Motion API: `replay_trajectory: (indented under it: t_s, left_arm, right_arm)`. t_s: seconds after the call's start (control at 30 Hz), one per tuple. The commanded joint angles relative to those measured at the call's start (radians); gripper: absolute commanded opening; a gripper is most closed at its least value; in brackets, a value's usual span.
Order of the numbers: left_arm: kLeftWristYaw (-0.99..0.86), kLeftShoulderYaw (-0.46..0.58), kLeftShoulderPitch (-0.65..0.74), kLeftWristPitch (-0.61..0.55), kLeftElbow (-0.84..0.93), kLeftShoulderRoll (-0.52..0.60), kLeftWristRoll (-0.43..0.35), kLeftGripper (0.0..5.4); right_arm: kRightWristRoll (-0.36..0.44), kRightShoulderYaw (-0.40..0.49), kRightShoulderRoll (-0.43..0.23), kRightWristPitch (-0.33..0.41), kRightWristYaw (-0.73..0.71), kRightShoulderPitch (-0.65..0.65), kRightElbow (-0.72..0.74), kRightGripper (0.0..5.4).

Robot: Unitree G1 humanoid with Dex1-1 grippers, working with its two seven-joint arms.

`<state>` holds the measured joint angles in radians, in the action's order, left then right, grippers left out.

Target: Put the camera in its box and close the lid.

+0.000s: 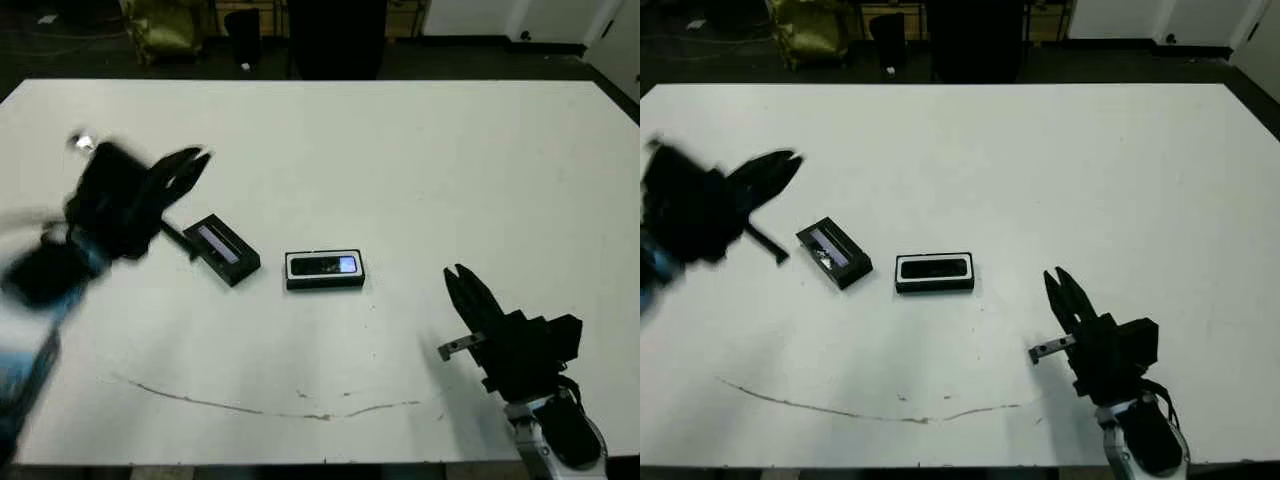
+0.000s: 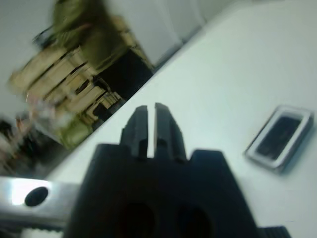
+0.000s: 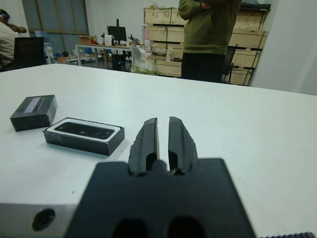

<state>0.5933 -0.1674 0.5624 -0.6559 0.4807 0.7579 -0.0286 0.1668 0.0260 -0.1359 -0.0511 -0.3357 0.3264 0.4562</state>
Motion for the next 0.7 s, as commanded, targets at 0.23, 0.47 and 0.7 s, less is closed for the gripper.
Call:
replay_trajectory:
  t_s: [0.23, 0.47, 0.7]
  left_arm:
    - [0.335, -0.408, 0.428, 0.110, -0.491, -0.090, 0.220, 0.00]
    - [0.587, -0.584, 0.601, 0.377, -0.843, -0.203, 0.377, 0.00]
    - [0.782, -0.649, 0.644, 0.493, -0.983, -0.287, 0.464, 0.00]
  right_arm:
    - [0.028, 0.006, -0.023, 0.022, 0.012, 0.001, 0.008, 0.02]
    - [0.020, 0.004, -0.024, 0.028, 0.031, 0.002, 0.018, 0.02]
    - [0.039, 0.002, -0.029, 0.058, 0.040, 0.006, 0.034, 0.02]
